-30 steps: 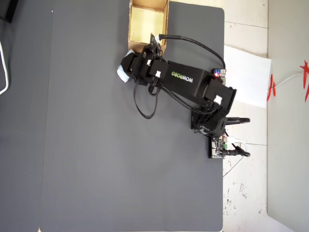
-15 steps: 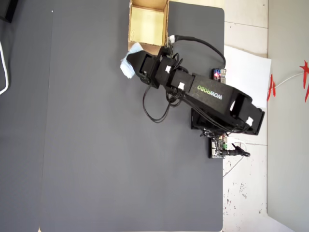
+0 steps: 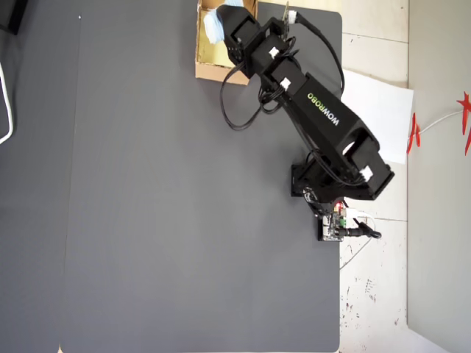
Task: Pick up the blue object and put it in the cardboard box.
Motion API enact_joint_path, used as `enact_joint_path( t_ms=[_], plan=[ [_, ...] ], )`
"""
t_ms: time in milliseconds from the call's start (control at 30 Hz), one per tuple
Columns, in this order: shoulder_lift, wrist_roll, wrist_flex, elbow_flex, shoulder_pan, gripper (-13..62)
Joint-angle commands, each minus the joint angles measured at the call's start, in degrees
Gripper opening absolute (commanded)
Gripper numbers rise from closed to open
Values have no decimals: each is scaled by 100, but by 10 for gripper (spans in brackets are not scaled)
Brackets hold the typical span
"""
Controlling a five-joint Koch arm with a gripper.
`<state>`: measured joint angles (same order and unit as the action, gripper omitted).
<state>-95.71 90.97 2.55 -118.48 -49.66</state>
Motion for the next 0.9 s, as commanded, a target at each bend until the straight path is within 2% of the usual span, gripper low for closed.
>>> enact_joint_path(
  t_ms=[0,100,233,267,633,867],
  plan=[
    [-141,105,-141,246,-26,96],
    [-246,132,-35,158,-26,106],
    [-404,580,18,-70,9,274],
    [-431,598,18,-105,18,285],
    [-905,659,-343,-457,193,308],
    [-1503,694,-1020,-1037,967,312]
  ],
)
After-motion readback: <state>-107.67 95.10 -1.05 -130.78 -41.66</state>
